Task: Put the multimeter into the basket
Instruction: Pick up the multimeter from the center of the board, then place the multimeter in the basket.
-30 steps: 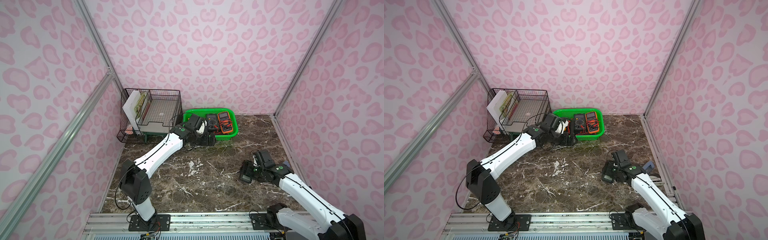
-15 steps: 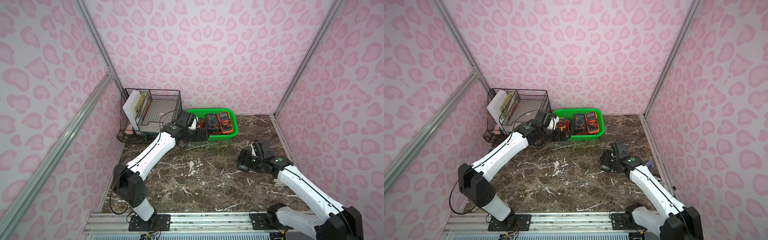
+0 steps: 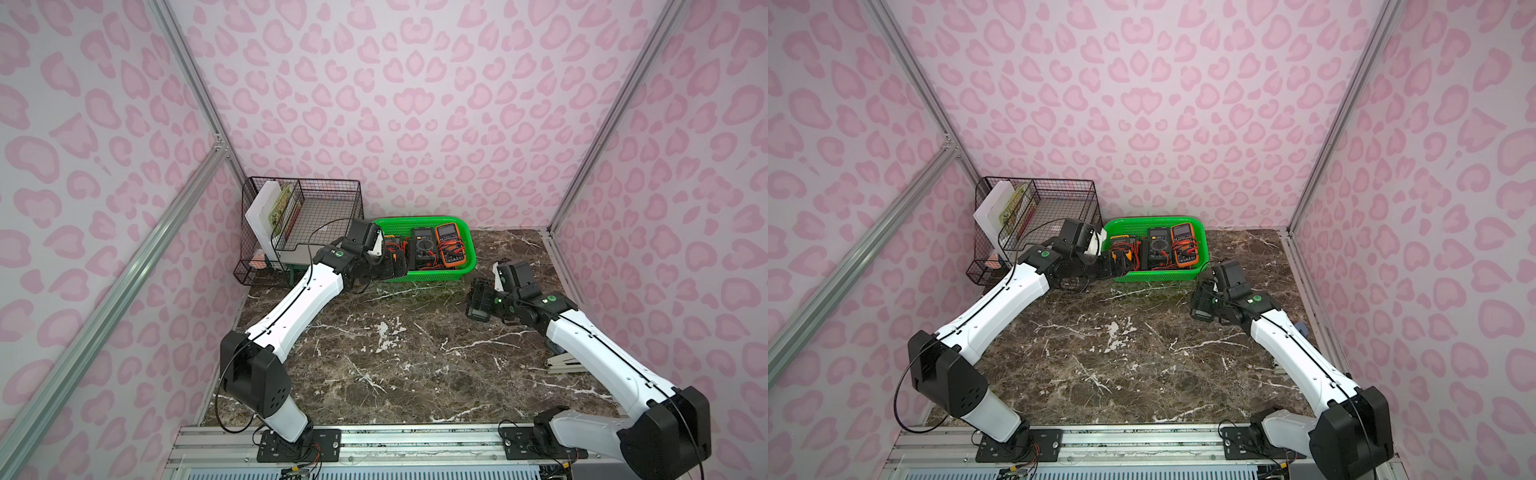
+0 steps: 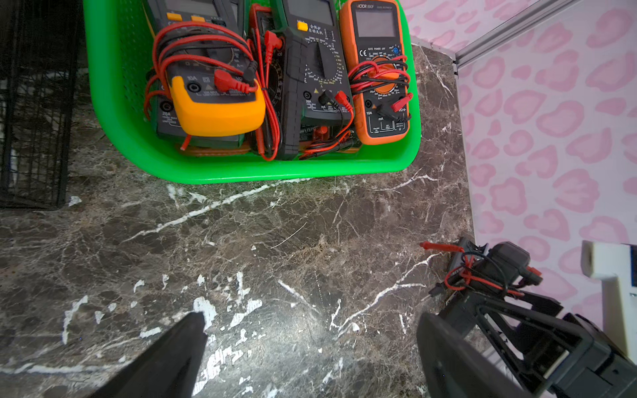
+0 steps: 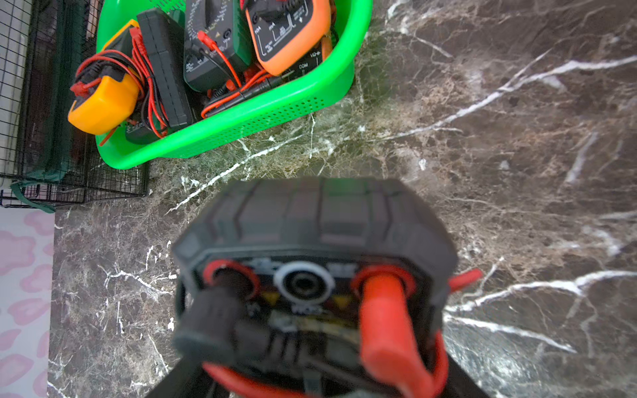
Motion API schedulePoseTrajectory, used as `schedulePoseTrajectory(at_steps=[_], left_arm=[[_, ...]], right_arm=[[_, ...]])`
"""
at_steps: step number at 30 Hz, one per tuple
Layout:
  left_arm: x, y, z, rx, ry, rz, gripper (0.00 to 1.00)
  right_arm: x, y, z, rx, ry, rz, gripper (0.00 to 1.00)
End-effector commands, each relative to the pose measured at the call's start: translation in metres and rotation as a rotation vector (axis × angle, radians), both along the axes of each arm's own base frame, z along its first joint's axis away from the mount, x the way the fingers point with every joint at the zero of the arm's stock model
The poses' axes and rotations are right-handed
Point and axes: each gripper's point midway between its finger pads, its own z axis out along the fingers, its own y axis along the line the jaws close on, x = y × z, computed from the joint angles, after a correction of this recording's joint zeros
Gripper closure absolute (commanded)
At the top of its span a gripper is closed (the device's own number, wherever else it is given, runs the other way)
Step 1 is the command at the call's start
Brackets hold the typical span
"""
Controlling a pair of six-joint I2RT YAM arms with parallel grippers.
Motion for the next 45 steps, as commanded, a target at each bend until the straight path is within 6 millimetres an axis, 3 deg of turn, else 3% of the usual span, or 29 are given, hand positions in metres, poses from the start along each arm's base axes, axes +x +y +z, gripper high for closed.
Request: schedulePoseTrajectory(at_steps=[1, 15, 21, 22, 26, 45], left_arm=[[0.002, 0.0, 0.009, -0.024, -0.021, 0.008, 0.01], [0.013, -0.005, 0.01, -0.078, -0.019, 0.0, 0.01], [0.022, -0.002, 0.007, -0.117, 0.005, 0.013, 0.01], [0.023, -0.002, 0.007, -0.122, 0.005, 0.011, 0.01], [0.028, 0.0, 0.007, -0.139, 0.014, 0.02, 0.01], [0.039, 0.006, -0.003, -0.154, 0.043, 0.027, 0.01]], right_arm=[[0.011, 0.009, 0.014, 0.002, -0.053, 0.025, 0.49], [0.05, 0.041, 0.033, -0.035, -0.095, 0.124, 0.49], [0.07, 0.054, 0.031, -0.063, -0.101, 0.168, 0.48], [0.076, 0.057, 0.041, -0.056, -0.125, 0.168, 0.48], [0.092, 0.066, 0.047, -0.054, -0.14, 0.18, 0.48], [0.156, 0.099, 0.046, -0.099, -0.161, 0.226, 0.48]])
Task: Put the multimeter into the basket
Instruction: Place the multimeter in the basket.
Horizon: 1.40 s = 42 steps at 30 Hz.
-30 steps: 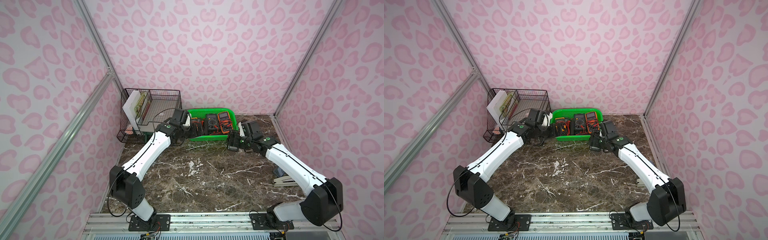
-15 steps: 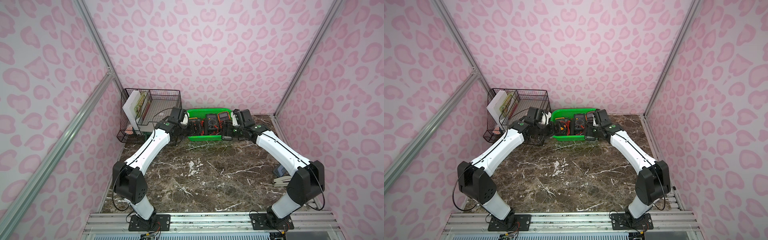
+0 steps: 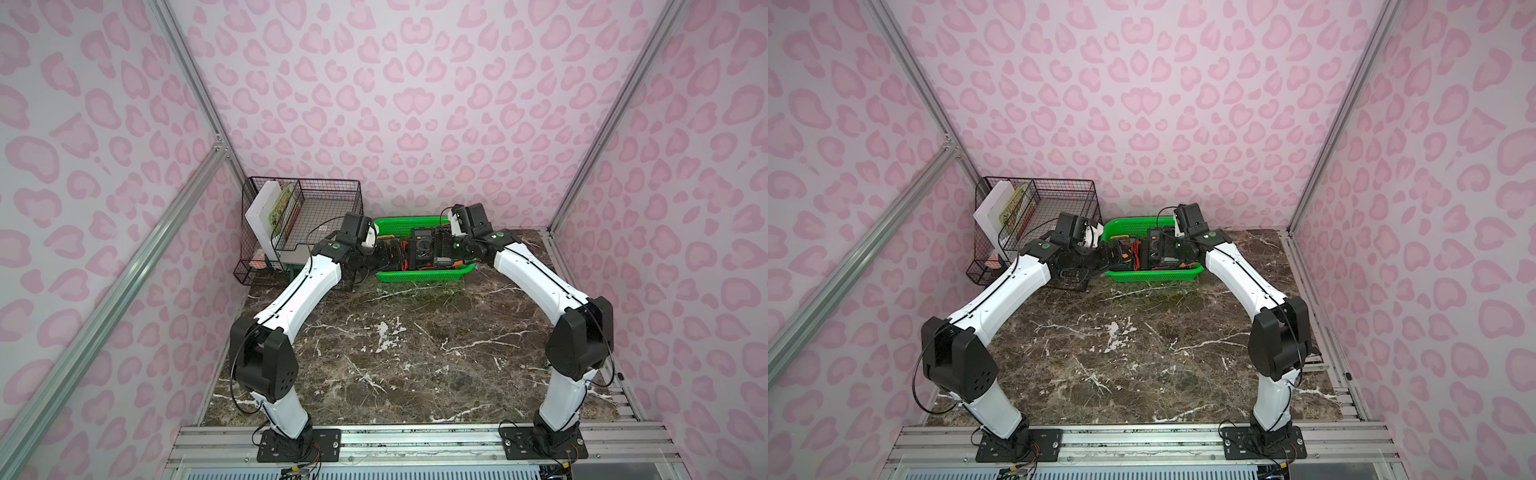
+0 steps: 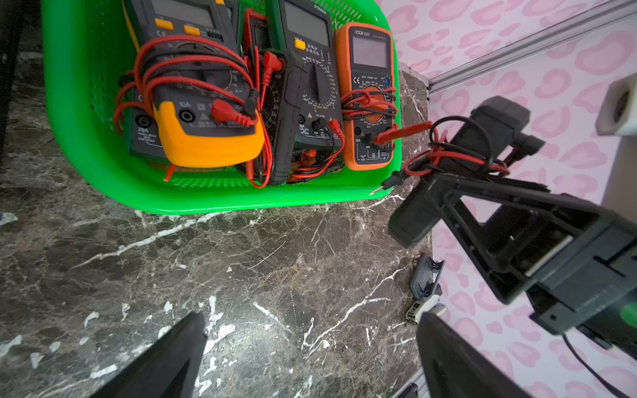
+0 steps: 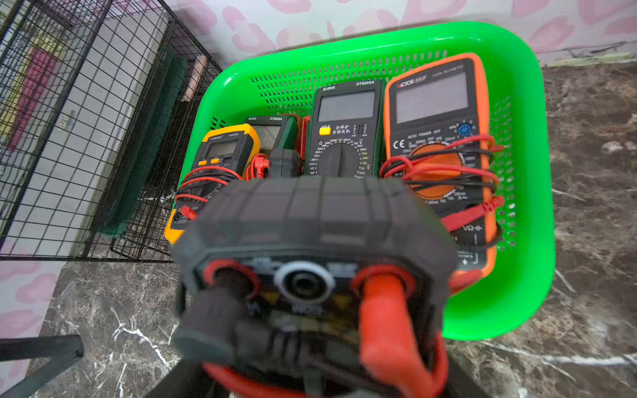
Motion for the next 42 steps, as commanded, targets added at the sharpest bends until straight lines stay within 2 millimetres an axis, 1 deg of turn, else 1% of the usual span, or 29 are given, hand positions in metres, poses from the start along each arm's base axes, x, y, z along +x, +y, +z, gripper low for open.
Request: schedulePoseTrajectory(at_steps=[1, 7, 13, 26, 33, 34, 36, 37, 38, 42], left_arm=[[0.004, 0.001, 0.005, -0.004, -0.026, -0.009, 0.01], [0.012, 0.011, 0.005, 0.004, -0.037, 0.026, 0.01], [0.017, 0.016, 0.004, 0.004, -0.039, 0.046, 0.01], [0.016, 0.023, 0.005, 0.003, -0.036, 0.045, 0.01], [0.013, 0.026, 0.005, -0.002, -0.03, 0.046, 0.01], [0.013, 0.027, 0.005, -0.003, -0.029, 0.047, 0.01], [0.012, 0.027, 0.005, -0.004, -0.03, 0.049, 0.01], [0.012, 0.028, 0.005, -0.003, -0.031, 0.051, 0.01], [0.012, 0.028, 0.004, -0.003, -0.031, 0.053, 0.01], [0.011, 0.029, 0.004, -0.006, -0.028, 0.056, 0.01]], right_arm=[[0.008, 0.002, 0.003, -0.026, -0.016, 0.011, 0.48], [0.027, 0.005, 0.001, -0.058, -0.034, 0.004, 0.47], [0.042, 0.013, -0.003, -0.06, -0.038, 0.005, 0.47], [0.06, 0.018, -0.03, -0.101, -0.002, 0.0, 0.46], [0.067, 0.022, -0.05, -0.122, 0.034, 0.0, 0.43], [0.068, 0.021, -0.052, -0.126, 0.037, -0.002, 0.42], [0.069, 0.022, -0.047, -0.127, 0.033, -0.004, 0.4], [0.071, 0.023, -0.06, -0.136, 0.052, -0.002, 0.39], [0.072, 0.023, -0.062, -0.138, 0.054, -0.004, 0.37], [0.074, 0.022, -0.067, -0.147, 0.064, -0.008, 0.25]])
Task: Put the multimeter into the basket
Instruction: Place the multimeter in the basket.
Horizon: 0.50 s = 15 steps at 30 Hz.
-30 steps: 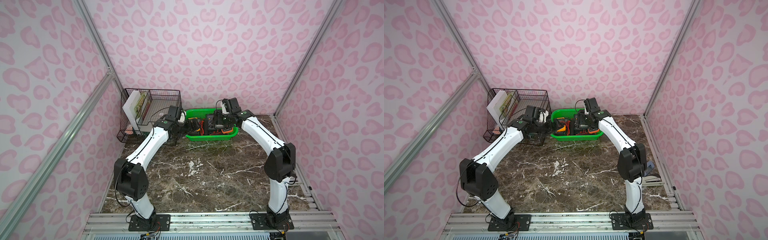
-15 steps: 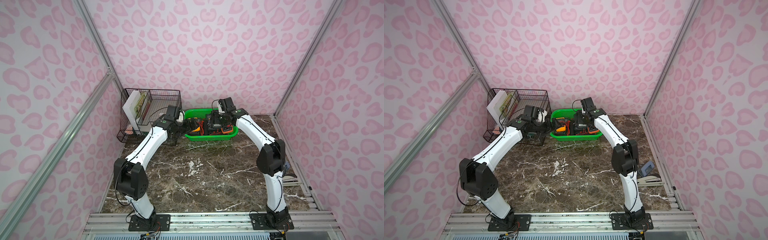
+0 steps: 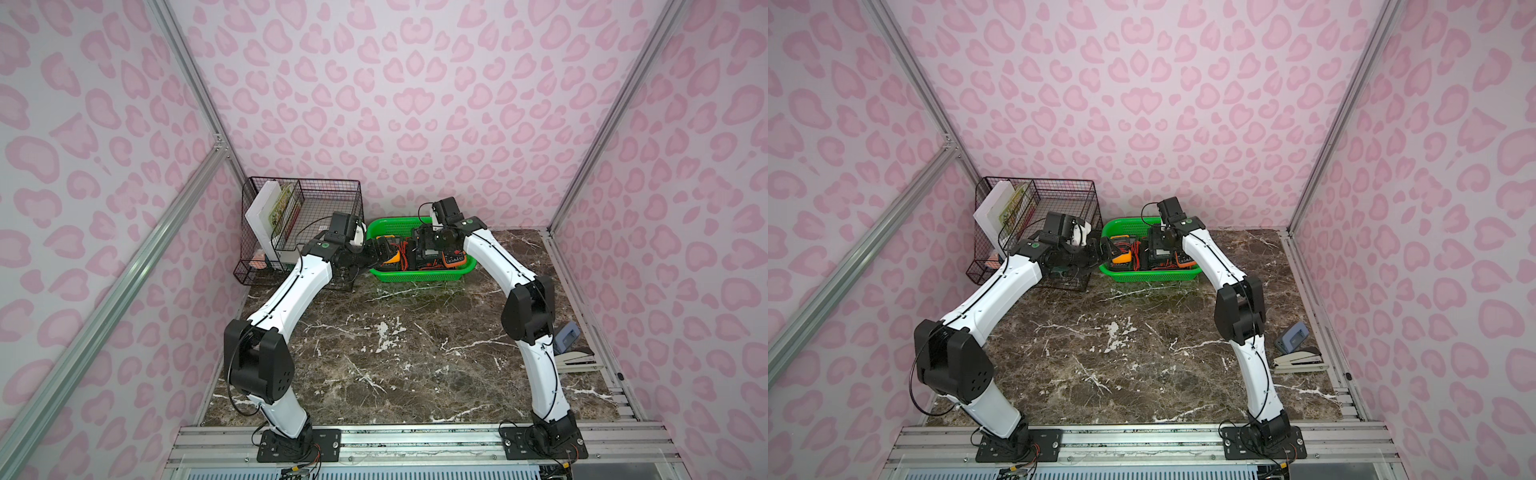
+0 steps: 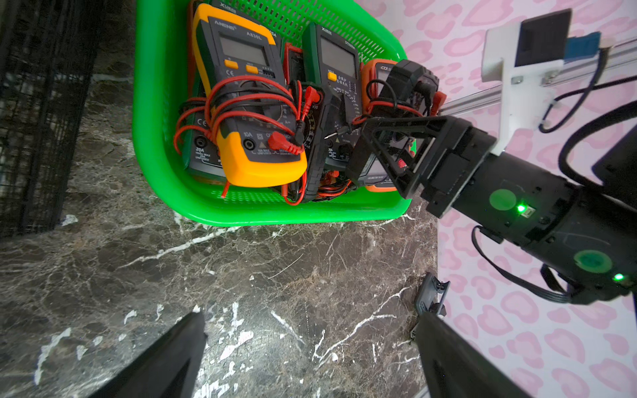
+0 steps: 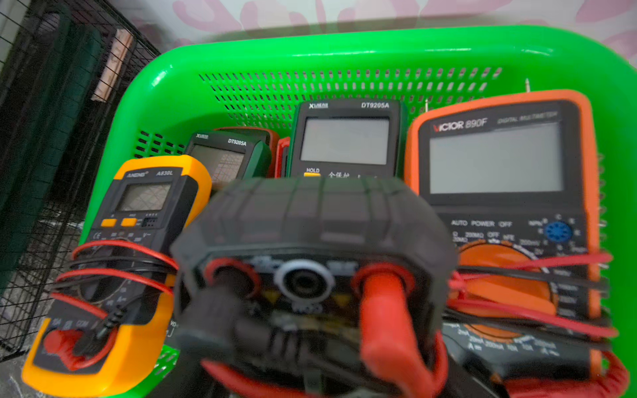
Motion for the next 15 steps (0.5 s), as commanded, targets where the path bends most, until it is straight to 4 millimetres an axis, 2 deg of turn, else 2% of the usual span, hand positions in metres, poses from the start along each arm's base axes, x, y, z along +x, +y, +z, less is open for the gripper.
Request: schedulePoseTrajectory(at_steps=[1, 4, 6, 15], left_arm=[[0.002, -0.001, 0.006, -0.008, -0.028, -0.01, 0.01], [0.002, -0.002, 0.005, -0.012, -0.026, -0.01, 0.01], [0.003, -0.002, 0.006, -0.012, -0.031, -0.01, 0.01], [0.003, 0.002, 0.02, -0.003, -0.074, 0.002, 0.01]], right_arm=[[-0.001, -0.005, -0.003, -0.027, 0.012, -0.012, 0.2], [-0.001, -0.007, -0.002, -0.029, 0.013, -0.016, 0.1], [0.0, -0.008, 0.002, -0.027, 0.007, -0.017, 0.07], [-0.004, -0.011, 0.024, -0.018, -0.024, -0.016, 0.02]])
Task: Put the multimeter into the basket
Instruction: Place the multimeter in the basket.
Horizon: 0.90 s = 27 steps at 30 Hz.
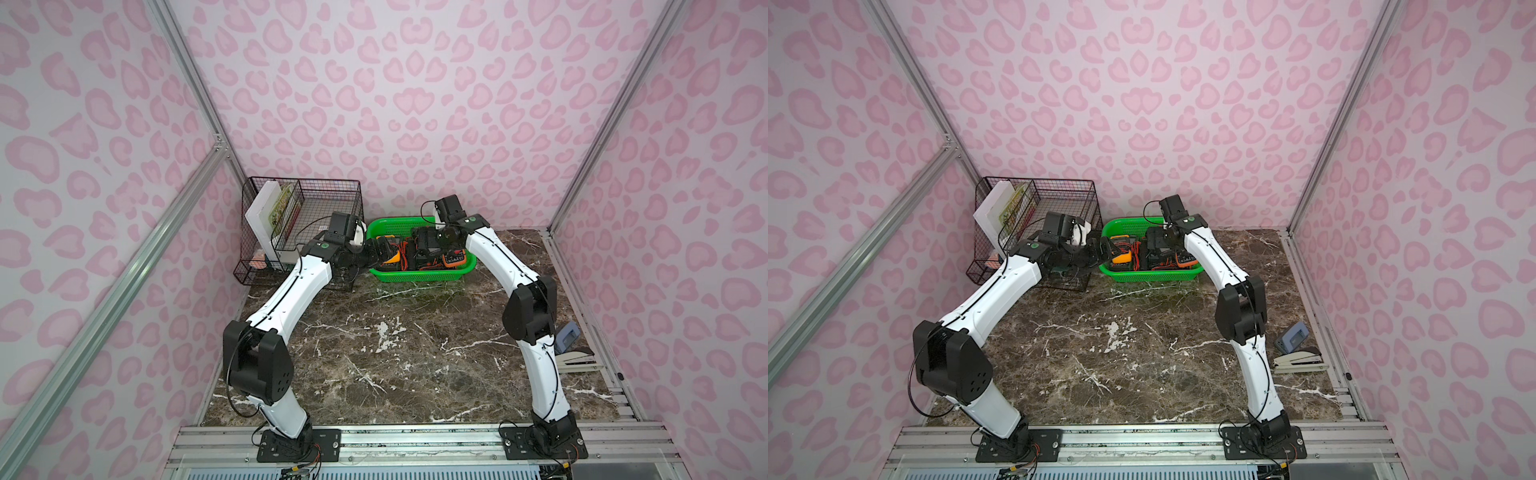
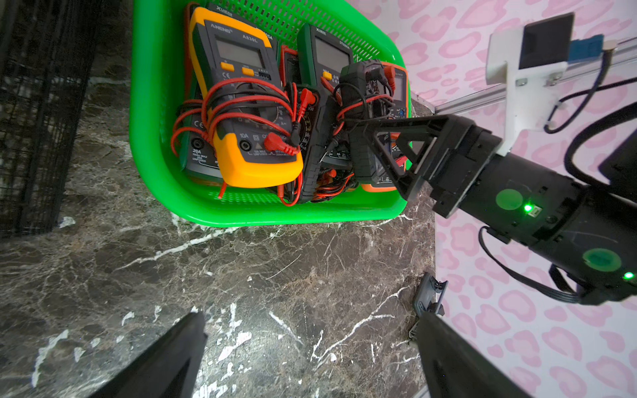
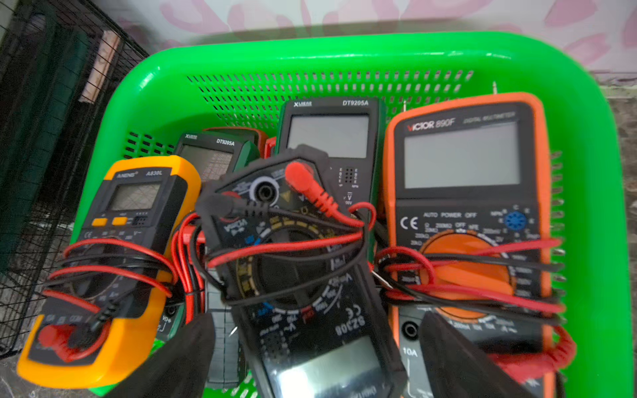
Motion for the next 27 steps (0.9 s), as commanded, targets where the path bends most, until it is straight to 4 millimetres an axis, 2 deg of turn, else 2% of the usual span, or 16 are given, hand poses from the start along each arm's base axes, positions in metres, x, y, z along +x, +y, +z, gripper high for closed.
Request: schedulePoseTrajectory(at_steps=[1, 9, 17, 22, 25, 27], left_arm=[[0.004, 0.002, 0.016, 0.002, -0.063, 0.0, 0.01], [-0.002, 0.01, 0.031, 0.054, -0.137, -0.013, 0.01], [0.0, 0.03, 0.054, 0.17, -0.26, 0.018, 0.01], [0.001, 0.05, 0.064, 0.258, -0.347, 0.084, 0.01], [-0.005, 0.067, 0.077, 0.304, -0.408, 0.146, 0.01], [-0.011, 0.077, 0.077, 0.35, -0.467, 0.16, 0.01]], right_arm=[[-0.001, -0.004, 0.019, 0.004, -0.03, -0.005, 0.01], [-0.012, -0.009, 0.054, 0.049, -0.083, -0.021, 0.01], [-0.036, -0.029, 0.093, 0.097, -0.165, -0.046, 0.01], [-0.065, -0.056, 0.117, 0.134, -0.286, -0.076, 0.01], [-0.08, -0.079, 0.128, 0.185, -0.364, -0.107, 0.01], [-0.088, -0.096, 0.134, 0.205, -0.412, -0.139, 0.01]])
